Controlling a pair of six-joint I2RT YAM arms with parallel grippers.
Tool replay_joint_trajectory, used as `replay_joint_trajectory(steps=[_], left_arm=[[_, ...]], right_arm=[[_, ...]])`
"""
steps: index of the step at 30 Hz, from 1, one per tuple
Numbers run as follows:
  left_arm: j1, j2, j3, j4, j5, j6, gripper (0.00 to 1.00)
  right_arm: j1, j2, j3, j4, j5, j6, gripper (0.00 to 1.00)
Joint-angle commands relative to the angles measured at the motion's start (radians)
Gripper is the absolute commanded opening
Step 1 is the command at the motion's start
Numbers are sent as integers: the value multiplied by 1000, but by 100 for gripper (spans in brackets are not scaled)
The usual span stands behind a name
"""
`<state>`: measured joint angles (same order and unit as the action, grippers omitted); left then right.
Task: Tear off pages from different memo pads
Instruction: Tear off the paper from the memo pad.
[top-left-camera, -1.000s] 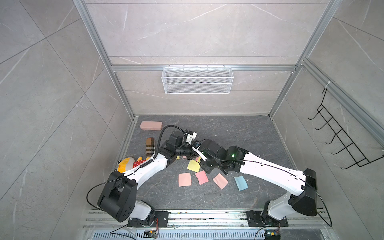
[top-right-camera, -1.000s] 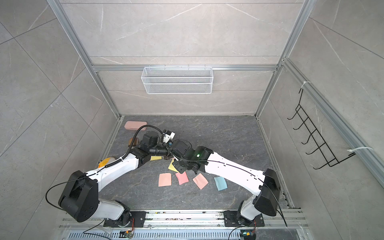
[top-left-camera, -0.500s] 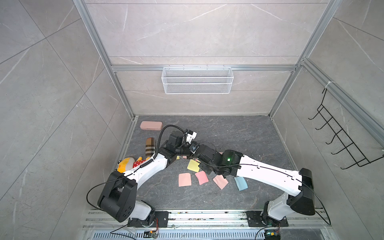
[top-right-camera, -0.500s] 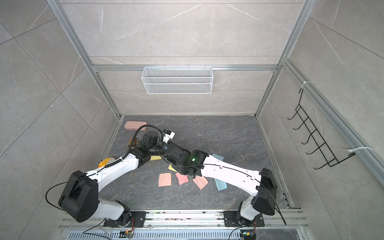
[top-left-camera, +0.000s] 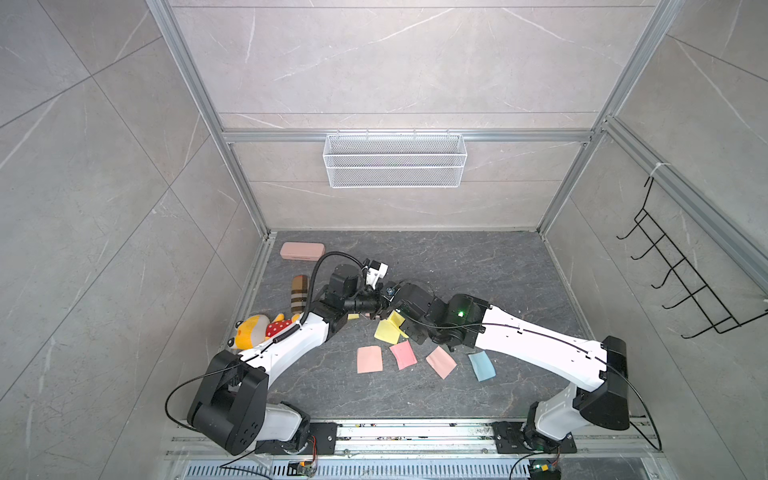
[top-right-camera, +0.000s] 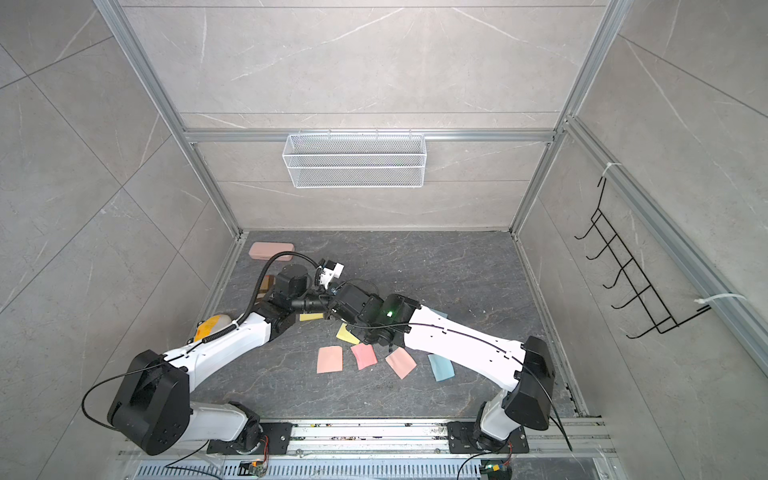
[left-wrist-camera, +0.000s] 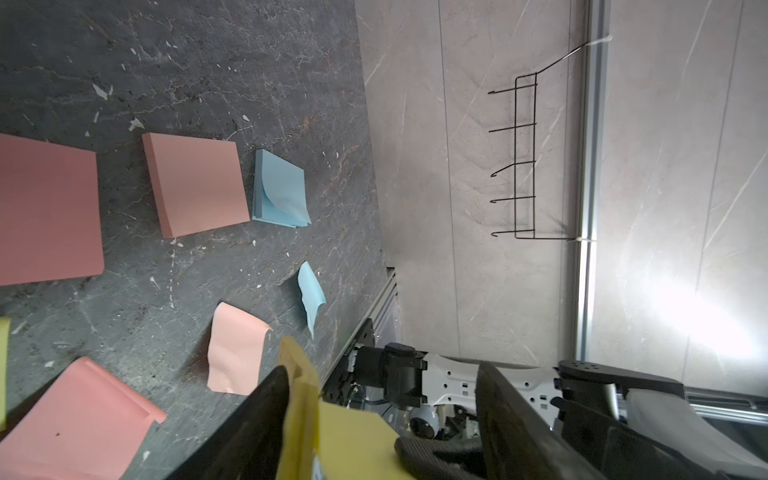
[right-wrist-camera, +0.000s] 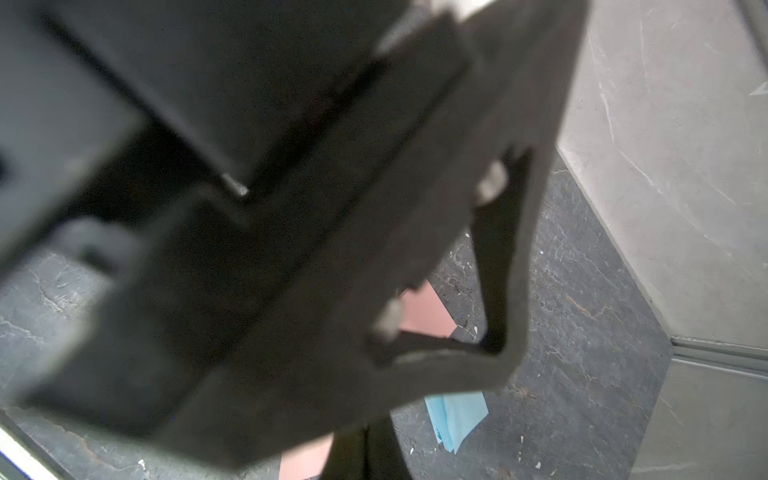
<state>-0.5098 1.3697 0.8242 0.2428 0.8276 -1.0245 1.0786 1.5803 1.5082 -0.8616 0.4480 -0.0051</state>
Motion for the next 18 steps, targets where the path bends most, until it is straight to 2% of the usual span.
replay_joint_trajectory(steps=[1,12,18], left_arm=[[3,-46,-16,111,58,-14,76],[6,-87,-91,206,81,3,77],[7,-70,-97,220,100,15,66]], right_arm=[[-18,-2,35,-26,-21,-9,0],[-74,-7,88,-49,-77,8,0],[-86,-7,117,-59,-100,23,0]])
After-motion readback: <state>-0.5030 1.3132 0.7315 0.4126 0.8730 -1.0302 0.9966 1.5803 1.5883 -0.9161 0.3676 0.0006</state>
